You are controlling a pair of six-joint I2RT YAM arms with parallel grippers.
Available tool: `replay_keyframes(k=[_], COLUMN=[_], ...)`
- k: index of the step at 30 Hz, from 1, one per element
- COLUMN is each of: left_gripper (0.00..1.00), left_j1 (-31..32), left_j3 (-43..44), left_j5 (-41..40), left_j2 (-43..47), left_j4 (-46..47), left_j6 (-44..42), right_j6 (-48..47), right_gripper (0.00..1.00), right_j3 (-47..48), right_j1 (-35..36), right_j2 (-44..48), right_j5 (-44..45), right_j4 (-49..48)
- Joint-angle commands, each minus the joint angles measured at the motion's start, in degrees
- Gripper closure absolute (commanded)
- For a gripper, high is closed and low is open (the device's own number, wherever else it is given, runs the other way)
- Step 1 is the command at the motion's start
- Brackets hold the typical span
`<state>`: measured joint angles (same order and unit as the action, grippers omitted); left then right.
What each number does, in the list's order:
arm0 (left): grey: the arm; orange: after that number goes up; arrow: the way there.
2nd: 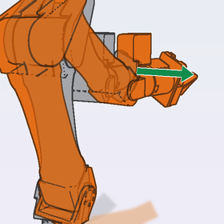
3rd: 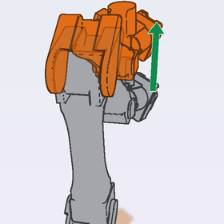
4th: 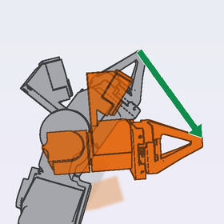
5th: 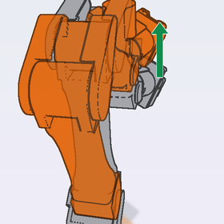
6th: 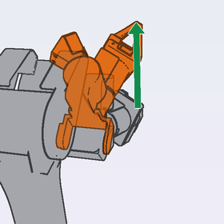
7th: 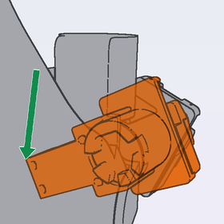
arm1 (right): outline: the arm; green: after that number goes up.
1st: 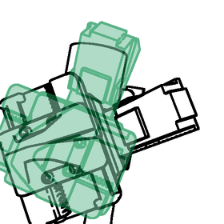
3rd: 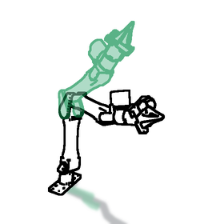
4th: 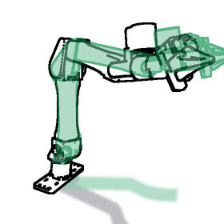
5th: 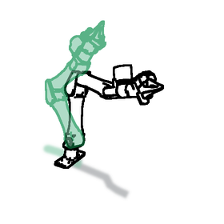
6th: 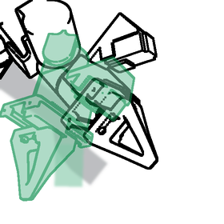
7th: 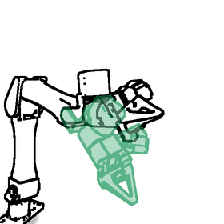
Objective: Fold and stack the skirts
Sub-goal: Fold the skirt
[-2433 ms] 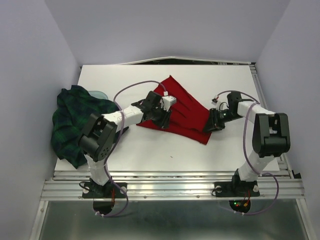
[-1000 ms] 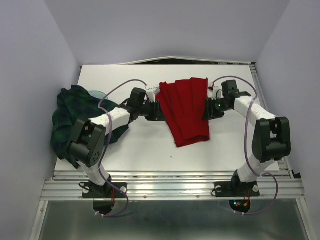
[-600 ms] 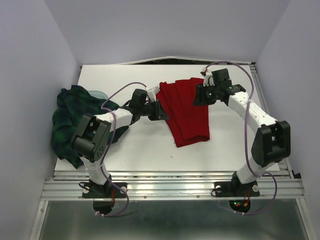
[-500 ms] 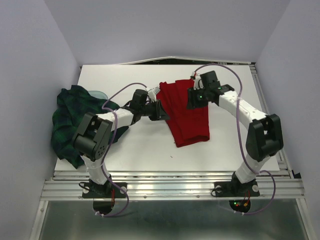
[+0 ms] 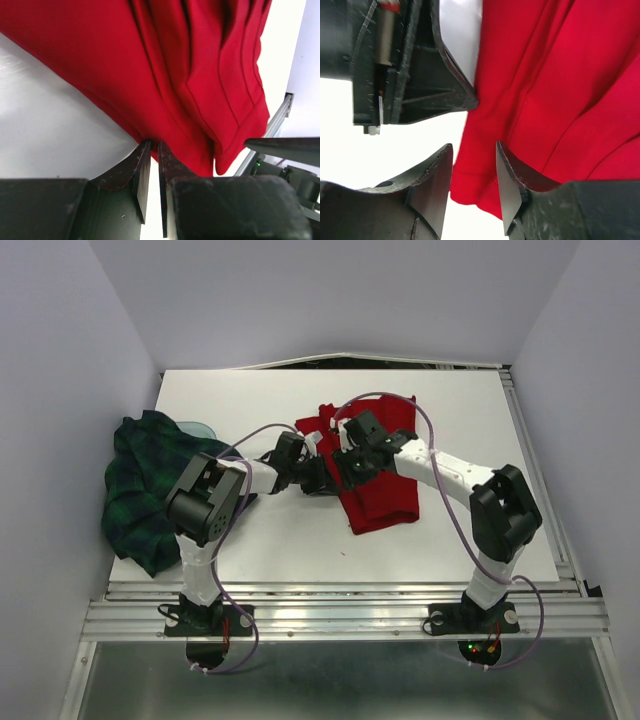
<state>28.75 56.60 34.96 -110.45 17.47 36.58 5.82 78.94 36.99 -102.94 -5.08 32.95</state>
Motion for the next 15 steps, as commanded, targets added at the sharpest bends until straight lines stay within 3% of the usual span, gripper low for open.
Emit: replay_keyframes(k=[1,11,15], left_gripper=[0.77,0.80,0.80], left_j1=[0.60,0.60,0.60], left_j3=[-0.09,0.00,-0.70], left_j5=[-1.73,-2.79,-0.43], left_j2=[-0.37,-0.99,1.20], left_j4=[0.28,-0.42,0.63], left_j6=[0.07,-0.37,-0.46], right_j6=[-0.90,-2.84,-3.19], right_gripper=[0.56,0.59,0.72], right_j3=[-0.89,-2.38,-2.65], right_j1=[0.98,2.73,3.26], right_j2=[-2.00,-4.55,-5.17], right_j5=[6.39,16.24,15.81], right_j4=[-0.96,-2.19,-2.36])
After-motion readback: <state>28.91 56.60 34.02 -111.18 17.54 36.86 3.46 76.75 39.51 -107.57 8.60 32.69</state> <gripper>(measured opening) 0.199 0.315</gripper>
